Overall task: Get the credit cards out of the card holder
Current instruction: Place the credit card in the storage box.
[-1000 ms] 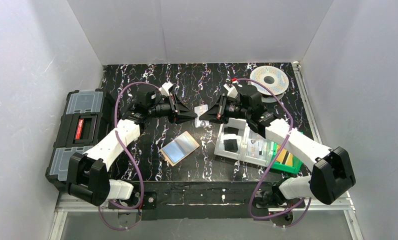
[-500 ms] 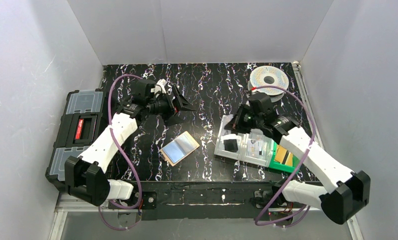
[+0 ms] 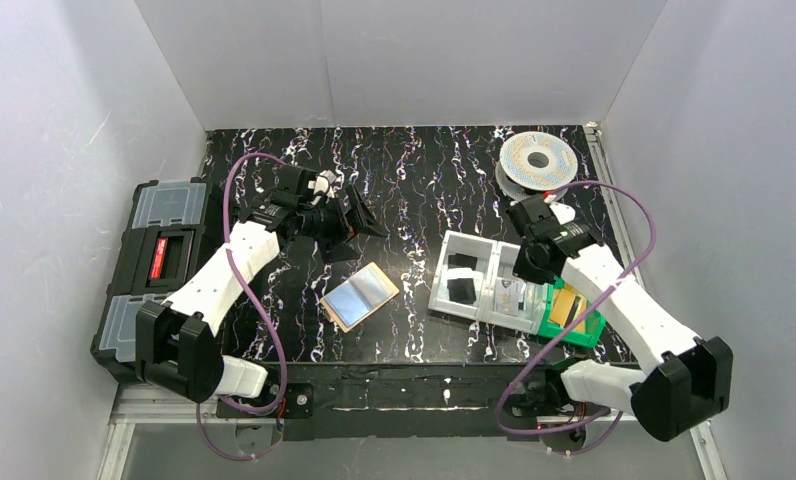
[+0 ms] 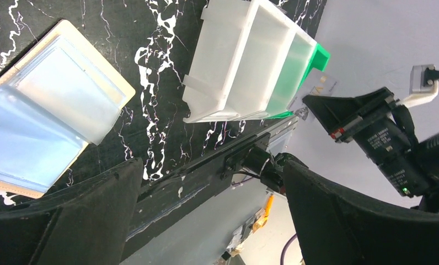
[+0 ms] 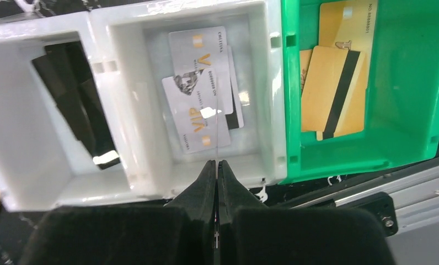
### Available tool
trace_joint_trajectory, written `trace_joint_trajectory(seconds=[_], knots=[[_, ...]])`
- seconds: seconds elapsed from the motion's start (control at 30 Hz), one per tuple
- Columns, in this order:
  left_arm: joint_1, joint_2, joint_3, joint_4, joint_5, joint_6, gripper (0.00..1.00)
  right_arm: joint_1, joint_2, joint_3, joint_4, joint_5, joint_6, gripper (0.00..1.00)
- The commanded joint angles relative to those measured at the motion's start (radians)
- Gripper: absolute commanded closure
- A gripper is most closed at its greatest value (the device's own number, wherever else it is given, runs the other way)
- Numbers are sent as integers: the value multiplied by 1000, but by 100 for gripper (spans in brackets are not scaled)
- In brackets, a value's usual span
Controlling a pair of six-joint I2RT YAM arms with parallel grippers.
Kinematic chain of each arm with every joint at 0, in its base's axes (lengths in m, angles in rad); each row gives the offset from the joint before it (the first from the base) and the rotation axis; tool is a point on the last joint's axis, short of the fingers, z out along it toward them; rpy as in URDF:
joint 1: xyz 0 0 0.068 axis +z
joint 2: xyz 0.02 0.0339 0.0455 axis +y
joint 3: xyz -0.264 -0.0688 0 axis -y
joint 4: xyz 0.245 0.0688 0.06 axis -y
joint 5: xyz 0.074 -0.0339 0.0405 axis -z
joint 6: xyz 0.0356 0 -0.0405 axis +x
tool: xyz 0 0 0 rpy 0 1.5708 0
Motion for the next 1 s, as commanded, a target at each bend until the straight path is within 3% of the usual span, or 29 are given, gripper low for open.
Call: trace_joint_trajectory(seconds=[0.0, 0.3, 0.97], knots=[[-5, -12, 38, -34, 9, 35, 2, -9, 78, 2, -11, 77, -38, 99], [-5, -12, 32, -37, 14, 44, 2, -20, 195, -26, 33, 64, -54, 97], [-5, -28, 19, -53, 7, 53, 2, -22, 150, 28, 63, -44, -87, 45]])
